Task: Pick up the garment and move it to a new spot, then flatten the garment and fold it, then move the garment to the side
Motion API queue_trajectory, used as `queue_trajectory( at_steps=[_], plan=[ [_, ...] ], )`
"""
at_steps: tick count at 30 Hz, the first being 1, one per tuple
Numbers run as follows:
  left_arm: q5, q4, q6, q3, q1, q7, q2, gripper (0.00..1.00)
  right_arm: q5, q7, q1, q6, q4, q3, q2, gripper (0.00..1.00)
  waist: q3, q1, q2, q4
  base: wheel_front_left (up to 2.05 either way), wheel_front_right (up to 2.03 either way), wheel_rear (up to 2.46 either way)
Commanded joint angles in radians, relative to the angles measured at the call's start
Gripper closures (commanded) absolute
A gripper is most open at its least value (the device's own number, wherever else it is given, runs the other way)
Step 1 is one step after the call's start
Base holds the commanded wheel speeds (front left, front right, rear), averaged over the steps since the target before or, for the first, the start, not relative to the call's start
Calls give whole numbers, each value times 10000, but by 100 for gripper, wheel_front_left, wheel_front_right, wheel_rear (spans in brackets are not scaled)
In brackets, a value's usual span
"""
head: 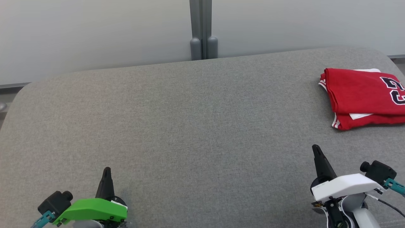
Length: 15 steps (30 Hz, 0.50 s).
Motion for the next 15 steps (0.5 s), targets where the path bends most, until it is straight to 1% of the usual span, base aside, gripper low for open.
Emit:
queue_trajectory(
  at_steps=[1,15],
  plan=[
    [-339,-140,-118,100,-314,65,70,100,355,66,-275,-6,-126,-72,-40,100,-2,0,0,3,0,0,0],
    [-1834,-165,-466,481,-449,485,90,100,2024,406,-336,-7,-120,-297,-59,100,-14,0,0,27,0,0,0]
  ],
)
